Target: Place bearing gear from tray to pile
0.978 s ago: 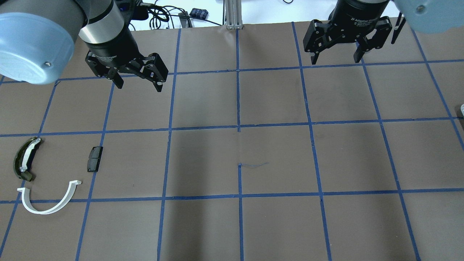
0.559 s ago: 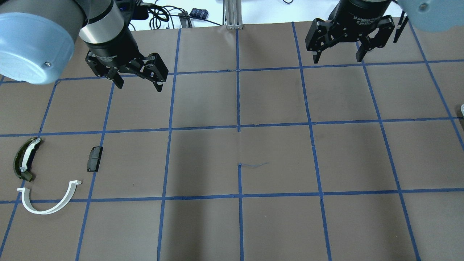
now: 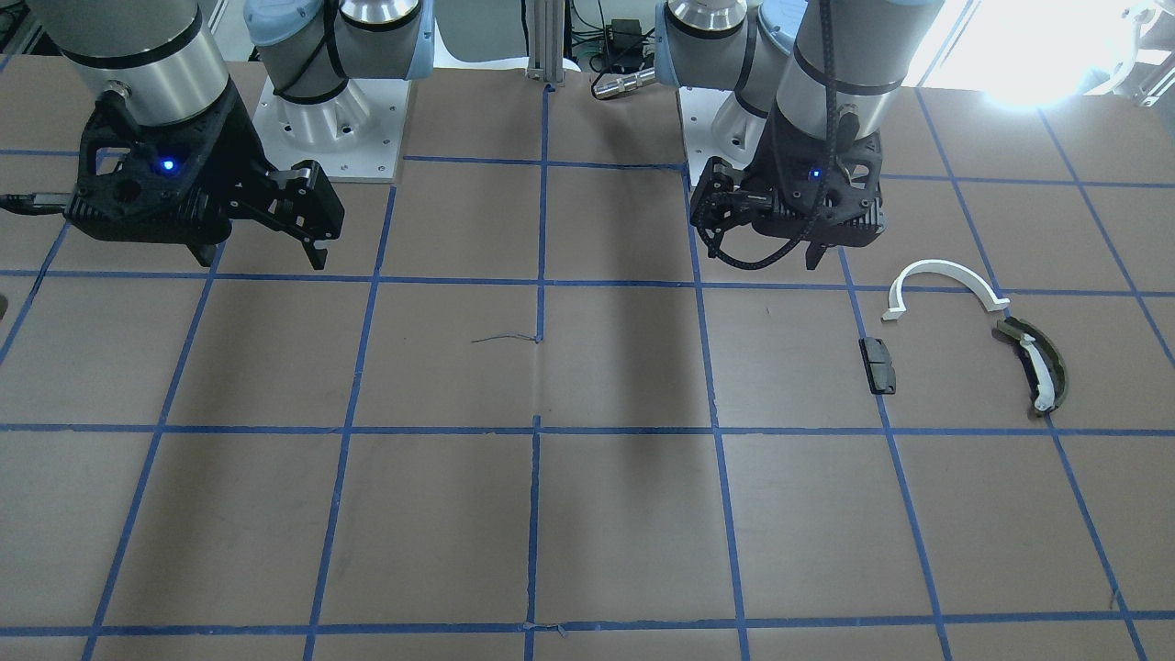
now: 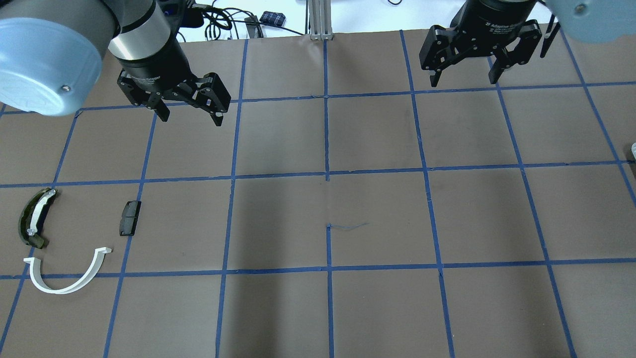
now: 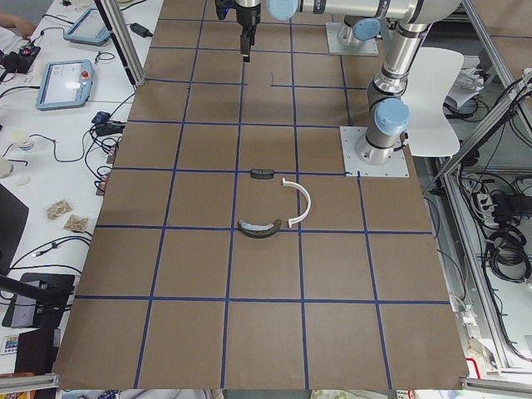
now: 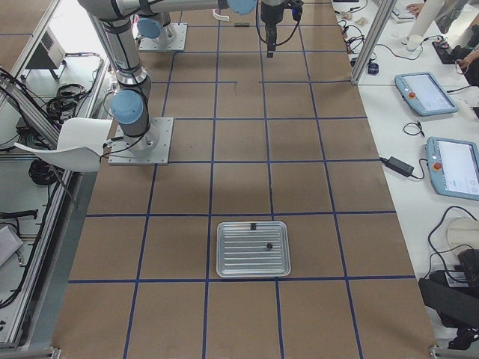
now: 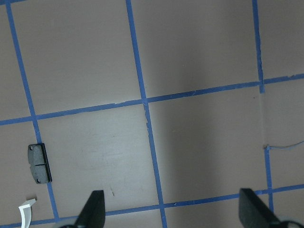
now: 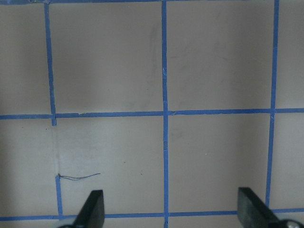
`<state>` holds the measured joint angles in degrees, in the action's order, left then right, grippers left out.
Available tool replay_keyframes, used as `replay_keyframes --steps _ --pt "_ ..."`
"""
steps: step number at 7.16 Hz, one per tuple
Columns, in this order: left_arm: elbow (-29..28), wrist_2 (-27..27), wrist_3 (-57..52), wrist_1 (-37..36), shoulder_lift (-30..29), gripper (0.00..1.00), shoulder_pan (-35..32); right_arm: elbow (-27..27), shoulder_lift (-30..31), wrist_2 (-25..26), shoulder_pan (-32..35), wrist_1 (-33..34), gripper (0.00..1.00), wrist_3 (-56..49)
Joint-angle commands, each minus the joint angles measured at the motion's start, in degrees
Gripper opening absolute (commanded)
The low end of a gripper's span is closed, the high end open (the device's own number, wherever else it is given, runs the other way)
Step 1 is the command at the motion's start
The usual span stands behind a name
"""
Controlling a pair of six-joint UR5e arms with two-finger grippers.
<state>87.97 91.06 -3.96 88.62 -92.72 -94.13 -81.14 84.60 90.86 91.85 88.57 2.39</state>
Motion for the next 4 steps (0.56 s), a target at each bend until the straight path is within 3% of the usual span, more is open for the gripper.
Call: replay_keyframes --steps 1,4 --pt "-0.08 0.00 0.00 -0.03 0.00 1.00 0.00 0.01 -0.05 0.72 -0.26 0.19 1.00 -1.24" --pt "-0.08 0.00 0.00 -0.03 0.00 1.00 0.00 0.28 0.12 1.86 -2.90 -0.24 1.00 -5.64"
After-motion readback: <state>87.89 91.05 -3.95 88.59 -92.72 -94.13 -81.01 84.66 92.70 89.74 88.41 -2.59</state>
